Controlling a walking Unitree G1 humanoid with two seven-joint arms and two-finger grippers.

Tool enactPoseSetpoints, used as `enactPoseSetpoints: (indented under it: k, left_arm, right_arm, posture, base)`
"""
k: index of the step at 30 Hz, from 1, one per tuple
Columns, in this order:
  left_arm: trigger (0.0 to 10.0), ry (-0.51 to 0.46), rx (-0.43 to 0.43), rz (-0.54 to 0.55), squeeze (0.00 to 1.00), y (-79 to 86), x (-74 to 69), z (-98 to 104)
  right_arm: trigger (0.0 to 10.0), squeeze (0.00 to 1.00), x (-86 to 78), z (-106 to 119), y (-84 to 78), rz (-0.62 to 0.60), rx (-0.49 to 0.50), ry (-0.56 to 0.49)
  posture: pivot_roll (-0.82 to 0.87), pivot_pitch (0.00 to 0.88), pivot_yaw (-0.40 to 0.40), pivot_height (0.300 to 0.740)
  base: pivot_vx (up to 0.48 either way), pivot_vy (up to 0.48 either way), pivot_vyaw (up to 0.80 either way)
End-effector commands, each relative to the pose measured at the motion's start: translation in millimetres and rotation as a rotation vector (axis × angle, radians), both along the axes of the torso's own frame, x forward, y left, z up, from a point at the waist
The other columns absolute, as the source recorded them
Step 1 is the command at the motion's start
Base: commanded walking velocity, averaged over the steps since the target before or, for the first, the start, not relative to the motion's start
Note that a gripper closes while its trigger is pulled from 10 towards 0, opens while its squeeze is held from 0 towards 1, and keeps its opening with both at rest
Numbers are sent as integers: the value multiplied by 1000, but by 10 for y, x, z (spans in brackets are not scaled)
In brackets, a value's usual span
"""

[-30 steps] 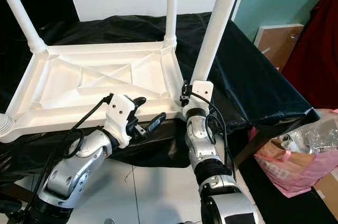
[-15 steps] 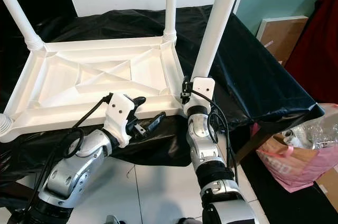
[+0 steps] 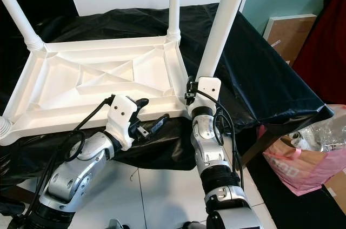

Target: Building children table

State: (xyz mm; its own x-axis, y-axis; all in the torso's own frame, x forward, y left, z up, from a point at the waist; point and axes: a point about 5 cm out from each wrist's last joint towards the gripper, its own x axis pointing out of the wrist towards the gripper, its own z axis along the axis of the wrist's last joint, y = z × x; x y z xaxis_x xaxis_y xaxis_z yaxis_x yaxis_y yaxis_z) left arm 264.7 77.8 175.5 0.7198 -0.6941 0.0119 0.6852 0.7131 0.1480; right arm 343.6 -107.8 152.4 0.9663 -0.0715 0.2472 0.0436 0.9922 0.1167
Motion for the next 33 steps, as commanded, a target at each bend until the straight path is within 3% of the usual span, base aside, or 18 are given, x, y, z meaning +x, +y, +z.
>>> enactPoseSetpoints:
  k: [1,6,16,17,18,32,33]
  left_arm:
    - [10000,1,-2,-23,0,-22,1,3]
    - [10000,1,-5,-21,0,-27,2,7]
    - [10000,3,-9,-17,0,-28,-6,4]
    - [10000,3,-10,-17,0,-29,-6,5]
    - [10000,3,-11,-17,0,-30,-5,5]
    - [10000,3,-16,-22,0,-51,-1,9]
    - [10000,2,-16,-23,0,-51,0,11]
  right_arm:
    - [10000,0,20,-37,-18,-12,14,36]
    - [10000,0,43,-233,-40,-27,27,162]
    - [10000,0,37,-248,-36,4,-7,155]
    - [10000,431,30,-239,-37,18,-20,139]
    - [10000,1000,24,-228,-34,41,-22,126]
    - [10000,1000,37,-93,-133,180,-95,26]
    - [10000,0,53,-75,-176,224,-110,22]
  posture:
    - [19,85,-44,740]
    - [19,85,-47,740]
    - [20,87,-52,740]
    - [20,86,-54,740]
    - [20,86,-54,740]
    - [10,78,-53,740]
    - [10,77,-53,740]
  base:
    - [0,0,0]
    - [0,0,0]
    - [0,0,0]
    - [0,0,0]
    - [0,0,0]
    - [0,0,0]
    - [0,0,0]
